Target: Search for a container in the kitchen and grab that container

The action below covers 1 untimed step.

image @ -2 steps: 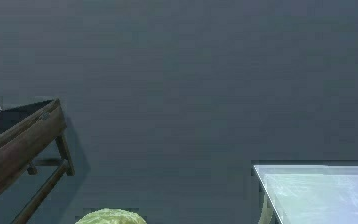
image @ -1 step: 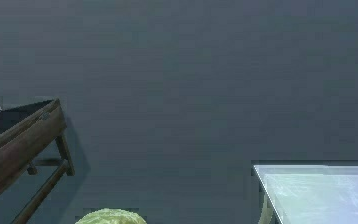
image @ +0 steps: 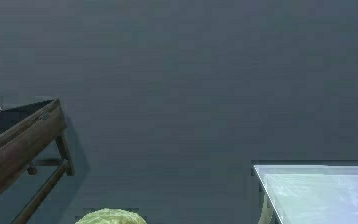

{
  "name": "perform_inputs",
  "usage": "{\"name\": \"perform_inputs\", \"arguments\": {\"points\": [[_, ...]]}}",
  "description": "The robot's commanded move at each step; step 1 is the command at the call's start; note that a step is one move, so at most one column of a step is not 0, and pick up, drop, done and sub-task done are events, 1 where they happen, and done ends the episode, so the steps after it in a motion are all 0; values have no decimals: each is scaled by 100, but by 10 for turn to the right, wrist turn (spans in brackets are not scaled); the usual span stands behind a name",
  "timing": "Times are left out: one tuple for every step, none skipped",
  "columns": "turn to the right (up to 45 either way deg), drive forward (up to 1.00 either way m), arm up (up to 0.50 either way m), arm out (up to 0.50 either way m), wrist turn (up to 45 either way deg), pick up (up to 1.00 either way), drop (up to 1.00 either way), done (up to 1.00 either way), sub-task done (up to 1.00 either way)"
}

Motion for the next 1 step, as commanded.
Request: {"name": "perform_inputs", "arguments": {"points": [[0,0,0,0,0,100,0,0,0]]}}
